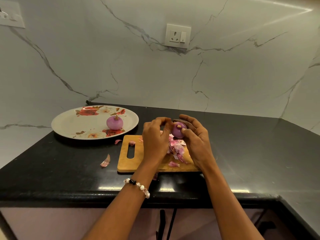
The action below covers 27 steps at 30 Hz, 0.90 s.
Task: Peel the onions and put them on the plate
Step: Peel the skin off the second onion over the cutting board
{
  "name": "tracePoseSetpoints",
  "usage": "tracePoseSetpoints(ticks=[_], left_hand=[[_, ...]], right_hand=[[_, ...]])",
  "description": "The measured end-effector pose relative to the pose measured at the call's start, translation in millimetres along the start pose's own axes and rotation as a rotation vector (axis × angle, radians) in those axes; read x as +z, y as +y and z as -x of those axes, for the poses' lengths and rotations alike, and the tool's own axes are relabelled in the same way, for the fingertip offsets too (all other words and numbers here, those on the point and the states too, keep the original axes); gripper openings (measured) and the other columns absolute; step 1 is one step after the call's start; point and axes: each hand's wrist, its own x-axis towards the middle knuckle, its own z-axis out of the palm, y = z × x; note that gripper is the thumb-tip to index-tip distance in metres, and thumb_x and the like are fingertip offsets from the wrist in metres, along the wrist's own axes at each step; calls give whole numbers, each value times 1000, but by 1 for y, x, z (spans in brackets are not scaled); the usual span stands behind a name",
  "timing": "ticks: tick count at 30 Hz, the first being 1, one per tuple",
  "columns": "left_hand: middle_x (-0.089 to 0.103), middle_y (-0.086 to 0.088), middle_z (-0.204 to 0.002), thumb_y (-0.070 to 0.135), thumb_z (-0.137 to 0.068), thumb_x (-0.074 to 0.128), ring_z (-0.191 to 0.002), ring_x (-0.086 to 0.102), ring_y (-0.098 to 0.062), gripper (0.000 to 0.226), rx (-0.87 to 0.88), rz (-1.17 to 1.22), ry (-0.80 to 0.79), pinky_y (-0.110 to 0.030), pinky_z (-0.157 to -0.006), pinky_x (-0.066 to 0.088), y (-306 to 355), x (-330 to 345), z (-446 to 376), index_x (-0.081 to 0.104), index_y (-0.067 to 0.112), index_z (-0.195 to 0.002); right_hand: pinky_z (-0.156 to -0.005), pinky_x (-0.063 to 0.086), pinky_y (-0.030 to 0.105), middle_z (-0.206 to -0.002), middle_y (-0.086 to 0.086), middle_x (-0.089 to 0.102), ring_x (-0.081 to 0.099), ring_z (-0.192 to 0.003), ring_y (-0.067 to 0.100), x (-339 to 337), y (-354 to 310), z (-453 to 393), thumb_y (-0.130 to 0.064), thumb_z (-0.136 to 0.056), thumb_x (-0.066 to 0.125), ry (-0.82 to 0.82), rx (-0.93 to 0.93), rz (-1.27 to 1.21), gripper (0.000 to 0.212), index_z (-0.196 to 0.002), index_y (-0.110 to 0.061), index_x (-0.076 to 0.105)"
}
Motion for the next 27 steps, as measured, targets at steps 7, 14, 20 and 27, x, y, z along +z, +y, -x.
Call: tracePoseSetpoints(ticks=[7,14,20,27], left_hand=[[73,-1,-95,13,-85,68,-87,66,-9,16,119,53,15,-14,-79,52,-1,-5,1,74,13,-100],[73,-6,-88,15,-86,68,-79,65,-12,14,152,-28,72,-9,-71,47,-1,-4,1,73,7,-96],[70,-8,-84,15,-87,66,-73,55,-6,13,137,-90,80,-4,-64,36,1,-2,2,72,4,-91],[68,-8,-83,18,-92,60,-72,56,-9,18,-93,-34,79,-4,-55,39,-3,-3,-3,69,2,-92]], right_hand=[[-97,55,41,-115,6,69,67,-111,21,-1,-3,4,11,-94,48,9,-33,90,40,-123,-16,57],[-98,55,42,-116,4,69,66,-112,18,-1,-3,4,11,-90,56,4,-52,155,42,-125,-13,56],[-96,55,39,-116,3,69,66,-112,15,0,-3,5,11,-88,60,-21,-74,172,43,-121,-16,56],[-98,54,44,-117,4,67,64,-113,18,3,-2,7,13,-86,61,-40,-64,165,44,-118,-18,58]])
